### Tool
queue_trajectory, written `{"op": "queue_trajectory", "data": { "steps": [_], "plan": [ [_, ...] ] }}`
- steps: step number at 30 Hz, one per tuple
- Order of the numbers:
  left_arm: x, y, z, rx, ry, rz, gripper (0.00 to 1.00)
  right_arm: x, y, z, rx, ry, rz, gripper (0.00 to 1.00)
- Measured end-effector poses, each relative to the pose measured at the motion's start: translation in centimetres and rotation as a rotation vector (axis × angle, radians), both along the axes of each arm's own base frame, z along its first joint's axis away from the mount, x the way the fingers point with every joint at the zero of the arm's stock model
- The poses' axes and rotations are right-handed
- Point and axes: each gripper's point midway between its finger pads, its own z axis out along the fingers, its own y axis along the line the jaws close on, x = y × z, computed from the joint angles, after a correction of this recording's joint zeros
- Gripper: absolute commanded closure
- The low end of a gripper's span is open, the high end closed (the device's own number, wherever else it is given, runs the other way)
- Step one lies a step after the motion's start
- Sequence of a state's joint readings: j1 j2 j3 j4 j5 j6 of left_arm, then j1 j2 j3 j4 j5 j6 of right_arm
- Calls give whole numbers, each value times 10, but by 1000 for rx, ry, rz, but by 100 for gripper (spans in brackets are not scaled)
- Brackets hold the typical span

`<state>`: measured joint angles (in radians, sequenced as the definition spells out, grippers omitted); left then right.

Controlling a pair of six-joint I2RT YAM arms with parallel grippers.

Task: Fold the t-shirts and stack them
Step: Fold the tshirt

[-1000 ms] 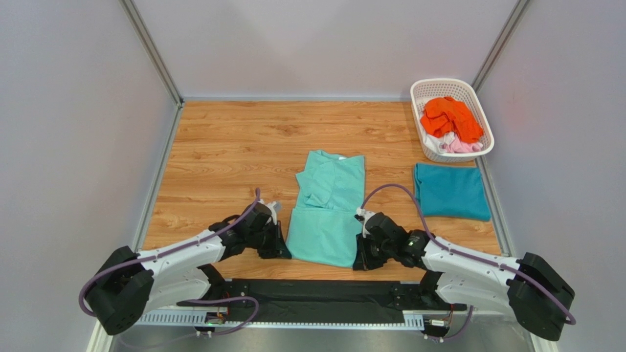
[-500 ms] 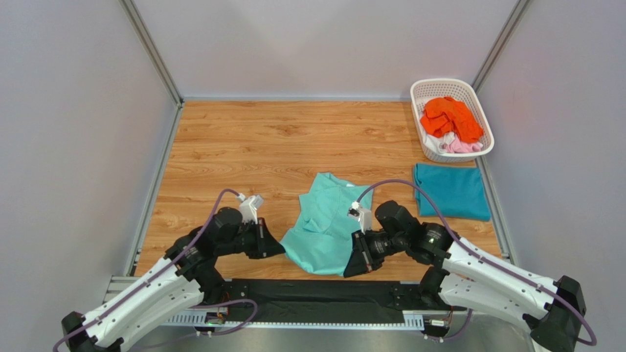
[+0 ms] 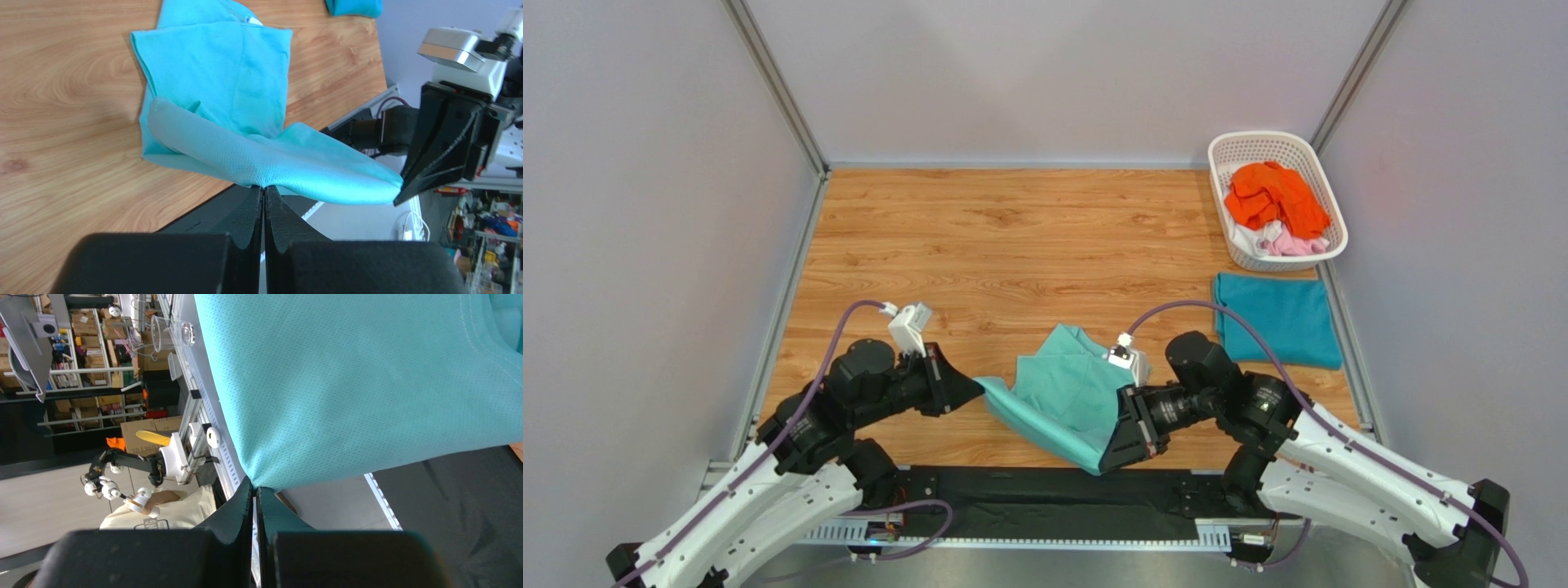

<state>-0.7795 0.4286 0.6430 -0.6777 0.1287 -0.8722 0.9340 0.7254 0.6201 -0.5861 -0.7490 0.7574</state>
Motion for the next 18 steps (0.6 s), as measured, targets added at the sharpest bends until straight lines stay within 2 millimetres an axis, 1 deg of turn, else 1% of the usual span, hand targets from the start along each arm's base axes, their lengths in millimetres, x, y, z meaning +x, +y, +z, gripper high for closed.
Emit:
{"op": "queue_trajectory", "data": {
  "steps": [3,6,9,11,14,16,18],
  "plan": [
    [9,0,-5,40,9,30,100,3,-1,3,5,10,-28,100],
    [19,-5,-11,78,24,43,100,7,-1,3,14,32,-67,100],
    [31,-13,-19,116,38,51,100,10,-2,-5,8,65,-102,100],
    [40,-17,-23,145,44,62,100,17,-3,-11,1,80,-138,100],
    [54,-23,-23,176,34,82,100,34,-6,-15,-3,88,-213,100],
    [64,-26,-22,193,19,97,100,51,-10,-15,2,85,-285,100],
    [73,-30,-19,205,4,106,100,64,-14,-15,9,77,-334,100]
  ]
}}
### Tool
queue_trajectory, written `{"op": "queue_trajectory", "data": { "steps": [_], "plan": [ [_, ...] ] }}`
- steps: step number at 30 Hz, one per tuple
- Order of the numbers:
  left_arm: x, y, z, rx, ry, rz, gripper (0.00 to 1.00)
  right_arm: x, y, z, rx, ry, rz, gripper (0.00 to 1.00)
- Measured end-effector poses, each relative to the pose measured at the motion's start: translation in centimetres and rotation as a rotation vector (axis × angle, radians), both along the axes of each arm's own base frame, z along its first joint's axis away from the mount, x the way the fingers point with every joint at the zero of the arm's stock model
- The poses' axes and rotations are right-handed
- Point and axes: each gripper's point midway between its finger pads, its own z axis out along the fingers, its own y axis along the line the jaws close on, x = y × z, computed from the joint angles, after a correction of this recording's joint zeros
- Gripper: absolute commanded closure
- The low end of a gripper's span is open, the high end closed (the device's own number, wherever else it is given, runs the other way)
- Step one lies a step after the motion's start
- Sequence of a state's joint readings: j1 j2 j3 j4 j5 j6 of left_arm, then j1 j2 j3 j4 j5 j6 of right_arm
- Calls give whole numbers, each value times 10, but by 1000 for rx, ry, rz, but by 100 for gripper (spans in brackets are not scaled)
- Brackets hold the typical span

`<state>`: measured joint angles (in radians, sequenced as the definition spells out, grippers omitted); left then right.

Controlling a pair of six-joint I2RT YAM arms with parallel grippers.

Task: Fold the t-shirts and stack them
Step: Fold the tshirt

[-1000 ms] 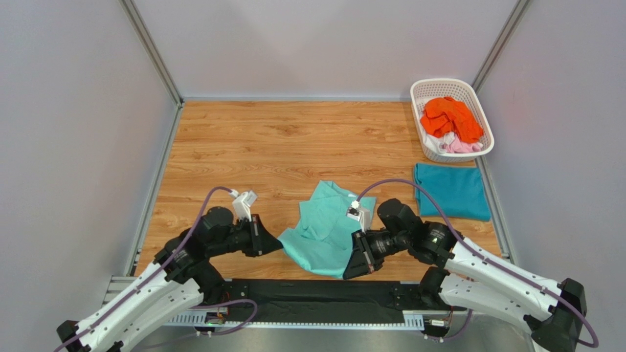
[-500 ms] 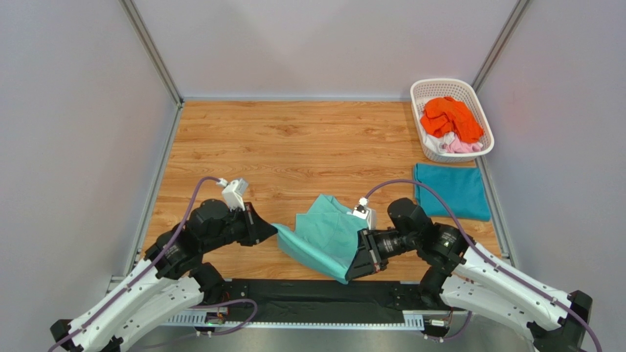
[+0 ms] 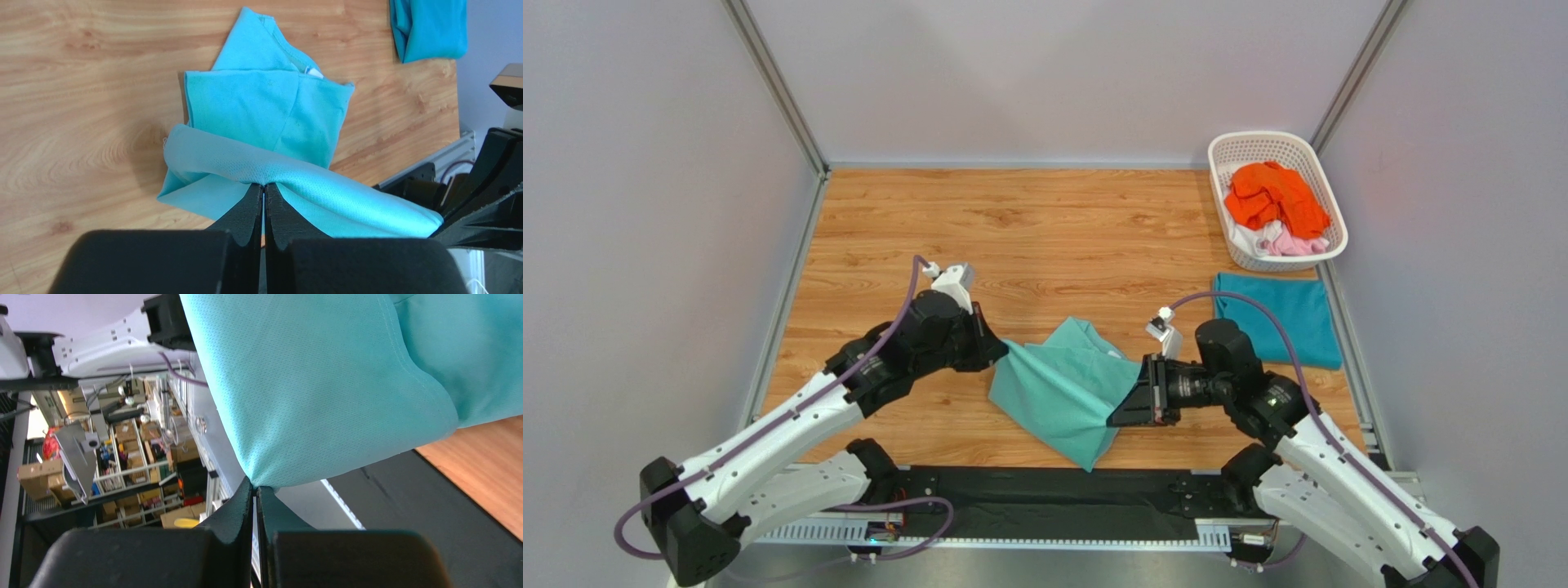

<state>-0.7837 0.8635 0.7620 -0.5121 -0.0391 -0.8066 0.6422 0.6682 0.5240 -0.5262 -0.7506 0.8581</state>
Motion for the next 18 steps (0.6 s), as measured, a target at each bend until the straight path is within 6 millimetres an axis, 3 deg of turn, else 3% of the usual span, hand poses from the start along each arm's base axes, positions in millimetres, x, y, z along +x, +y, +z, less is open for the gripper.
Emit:
{"op": "queue_trajectory", "data": {
  "steps": [12,18],
  "plan": [
    [63,-38,3,90,-40,18,100,59,-26,-15,-23,13,-194,100],
    [101,-75,-7,94,-27,-36,100,91,-55,-37,-64,45,-356,100]
  ]
}}
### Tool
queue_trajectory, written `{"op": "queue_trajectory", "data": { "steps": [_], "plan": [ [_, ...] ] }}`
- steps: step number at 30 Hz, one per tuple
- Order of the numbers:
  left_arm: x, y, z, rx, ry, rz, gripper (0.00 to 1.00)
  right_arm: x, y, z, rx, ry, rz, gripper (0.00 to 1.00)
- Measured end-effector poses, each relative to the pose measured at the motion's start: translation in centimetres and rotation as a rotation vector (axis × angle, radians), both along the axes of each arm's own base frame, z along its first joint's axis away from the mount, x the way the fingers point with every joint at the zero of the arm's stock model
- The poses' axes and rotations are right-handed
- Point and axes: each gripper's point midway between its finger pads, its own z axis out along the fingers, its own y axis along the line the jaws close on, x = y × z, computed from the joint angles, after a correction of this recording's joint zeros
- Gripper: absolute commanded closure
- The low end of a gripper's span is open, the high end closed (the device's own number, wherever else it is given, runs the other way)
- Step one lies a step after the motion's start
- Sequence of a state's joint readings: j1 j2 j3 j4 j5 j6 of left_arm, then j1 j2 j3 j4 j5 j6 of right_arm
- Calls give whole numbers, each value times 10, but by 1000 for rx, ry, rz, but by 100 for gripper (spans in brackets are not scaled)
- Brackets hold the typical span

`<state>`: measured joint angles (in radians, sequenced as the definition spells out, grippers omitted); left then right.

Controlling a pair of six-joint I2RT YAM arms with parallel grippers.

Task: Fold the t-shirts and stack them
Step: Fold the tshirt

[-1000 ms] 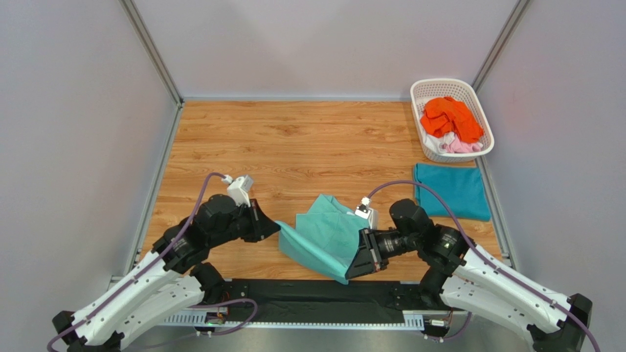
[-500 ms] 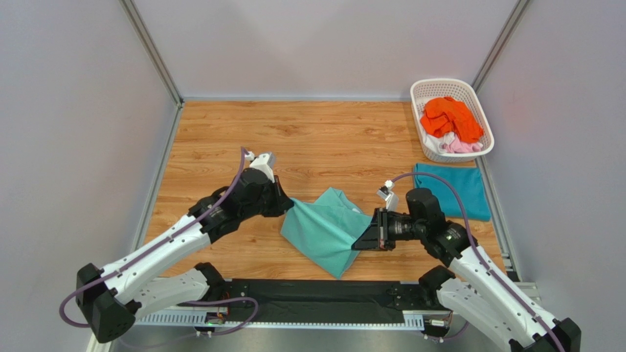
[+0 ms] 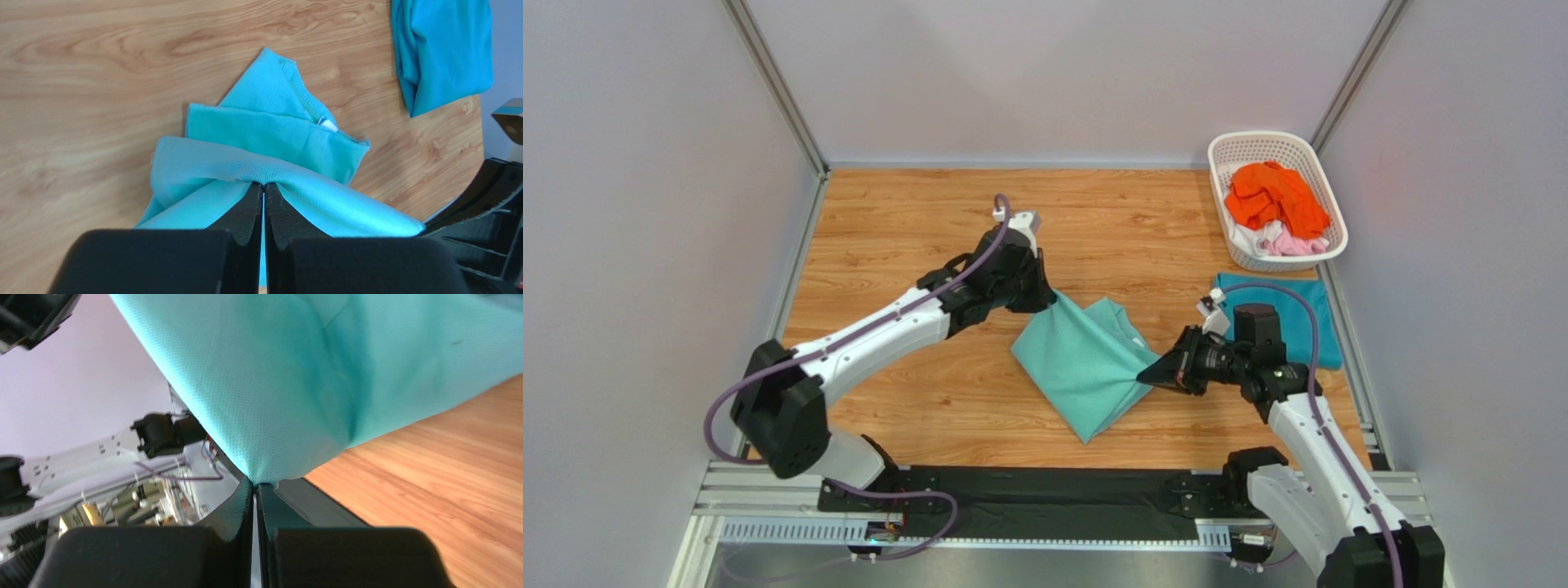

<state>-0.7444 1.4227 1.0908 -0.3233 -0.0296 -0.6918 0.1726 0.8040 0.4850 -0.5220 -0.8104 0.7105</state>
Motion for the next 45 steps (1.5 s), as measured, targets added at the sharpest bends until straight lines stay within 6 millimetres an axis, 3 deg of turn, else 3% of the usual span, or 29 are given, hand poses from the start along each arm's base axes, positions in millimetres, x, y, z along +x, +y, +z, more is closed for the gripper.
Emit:
{"op": "queue_trajectory", "data": {
  "steps": [8,13,18,20,21,24,25,29,30,31,34,38,42,45],
  "plan": [
    [47,-83,-24,-30,50,-189,100,31,-53,-62,-174,138,-253,100],
    [71,-120,-66,-20,105,-259,100,45,-88,-95,-290,215,-366,100],
    [83,-138,-112,13,168,-293,100,51,-105,-119,-339,276,-405,98],
    [86,-142,-126,29,184,-298,86,51,-107,-123,-332,300,-410,82],
    [87,-142,-131,37,194,-299,74,53,-108,-122,-330,296,-411,80],
    [88,-143,-138,46,200,-306,52,59,-110,-119,-341,261,-415,71],
    [88,-143,-136,45,196,-311,48,60,-112,-117,-348,248,-420,60],
    [88,-144,-128,33,184,-318,27,66,-118,-99,-379,166,-431,40],
    [87,-143,-123,31,179,-319,9,67,-119,-91,-382,139,-430,37],
    [85,-141,-117,30,171,-319,2,70,-119,-81,-385,103,-431,28],
    [82,-136,-92,19,141,-314,0,73,-121,-50,-393,-3,-439,0],
    [74,-126,-44,-4,68,-300,0,69,-116,-14,-376,-142,-434,0],
    [53,-113,-9,-27,22,-302,0,59,-101,-4,-342,-175,-381,0],
    [33,-107,-3,-55,17,-333,0,55,-88,-6,-317,-161,-322,0]
  ]
}}
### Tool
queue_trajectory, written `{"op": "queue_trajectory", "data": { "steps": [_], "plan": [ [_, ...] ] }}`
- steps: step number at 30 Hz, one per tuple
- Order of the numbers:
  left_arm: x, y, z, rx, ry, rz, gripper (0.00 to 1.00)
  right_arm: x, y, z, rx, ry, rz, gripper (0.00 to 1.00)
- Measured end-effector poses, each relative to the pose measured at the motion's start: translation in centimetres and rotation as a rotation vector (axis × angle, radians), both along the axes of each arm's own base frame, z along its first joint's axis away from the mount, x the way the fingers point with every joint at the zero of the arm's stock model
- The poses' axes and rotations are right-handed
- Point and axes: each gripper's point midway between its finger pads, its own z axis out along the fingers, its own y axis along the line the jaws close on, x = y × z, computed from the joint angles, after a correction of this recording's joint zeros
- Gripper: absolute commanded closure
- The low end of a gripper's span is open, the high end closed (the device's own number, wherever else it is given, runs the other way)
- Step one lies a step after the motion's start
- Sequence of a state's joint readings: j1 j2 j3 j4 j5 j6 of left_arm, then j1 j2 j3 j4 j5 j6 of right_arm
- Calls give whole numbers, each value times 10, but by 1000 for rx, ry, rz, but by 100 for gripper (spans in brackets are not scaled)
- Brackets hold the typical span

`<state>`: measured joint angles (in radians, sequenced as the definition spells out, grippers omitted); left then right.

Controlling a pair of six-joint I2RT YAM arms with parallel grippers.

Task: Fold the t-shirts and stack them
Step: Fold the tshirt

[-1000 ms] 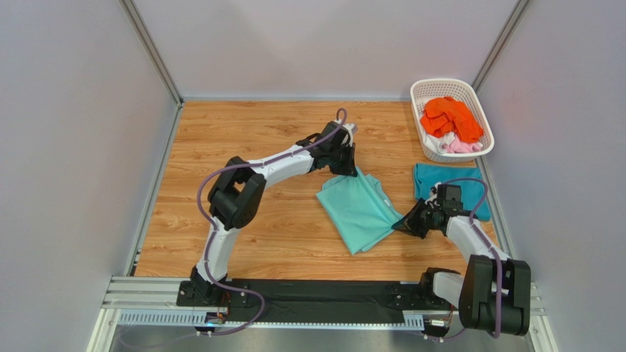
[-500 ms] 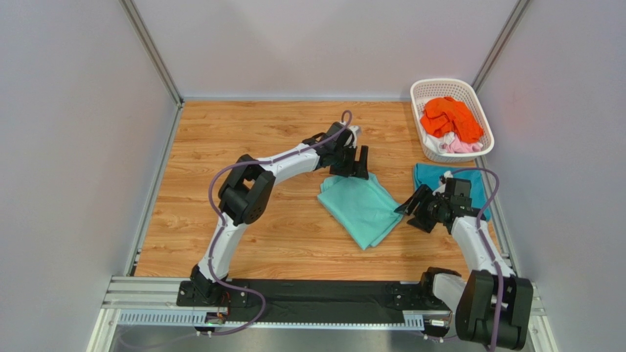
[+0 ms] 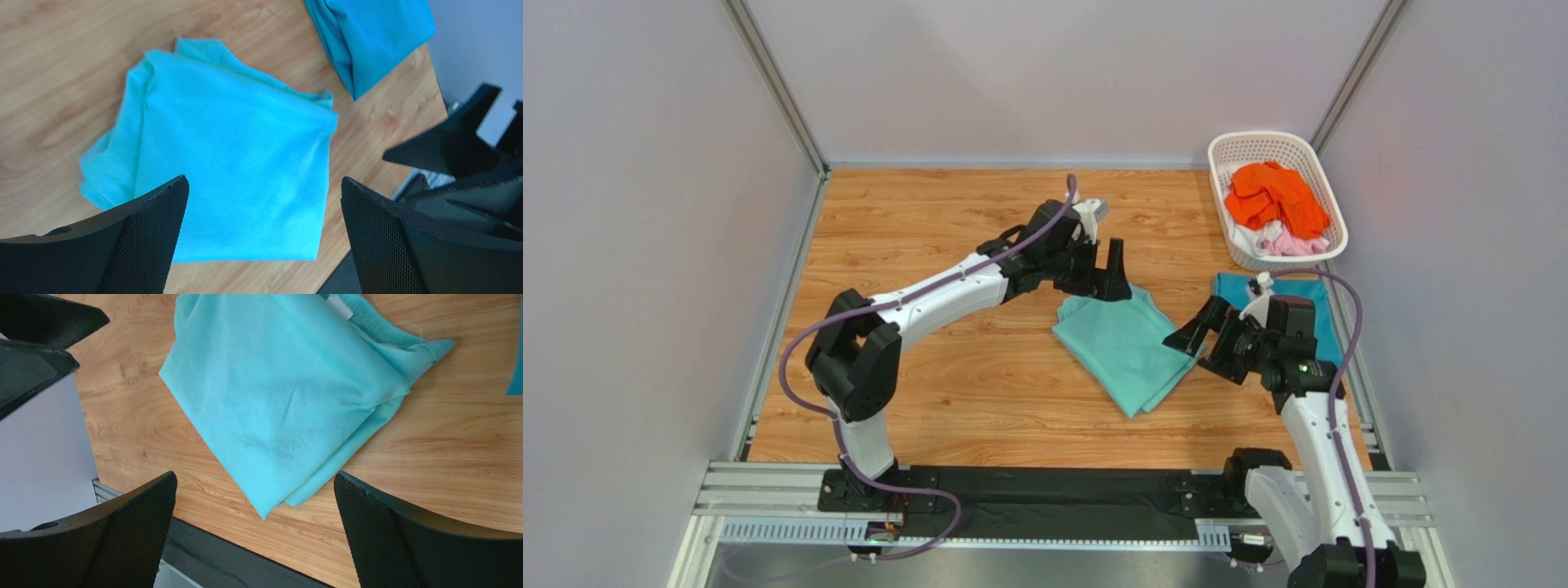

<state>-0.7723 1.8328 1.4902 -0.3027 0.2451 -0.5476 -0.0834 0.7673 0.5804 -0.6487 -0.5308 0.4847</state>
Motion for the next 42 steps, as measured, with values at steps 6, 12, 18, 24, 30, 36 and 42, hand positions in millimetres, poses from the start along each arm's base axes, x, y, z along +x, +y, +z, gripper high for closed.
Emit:
{"op": "queue_trajectory", "data": {
  "steps": [6,12,18,24,30,36,42],
  "plan": [
    [-46,6,-51,-28,130,-119,0,0,30,-21,1,96,133,0],
    [-61,6,-93,-8,232,-153,0,30,29,-50,-64,188,118,0],
    [-71,11,-119,1,280,-155,0,63,20,-82,-132,259,76,0],
    [-87,16,-119,-83,295,-144,0,88,21,-91,-149,247,79,0],
    [-124,40,-117,-76,319,-99,0,89,37,-79,-152,191,173,0],
    [-141,49,-93,-45,272,-63,0,63,86,-23,-165,17,310,0],
    [-131,61,-68,-48,192,9,0,11,113,-3,-87,-51,343,0]
  ]
}}
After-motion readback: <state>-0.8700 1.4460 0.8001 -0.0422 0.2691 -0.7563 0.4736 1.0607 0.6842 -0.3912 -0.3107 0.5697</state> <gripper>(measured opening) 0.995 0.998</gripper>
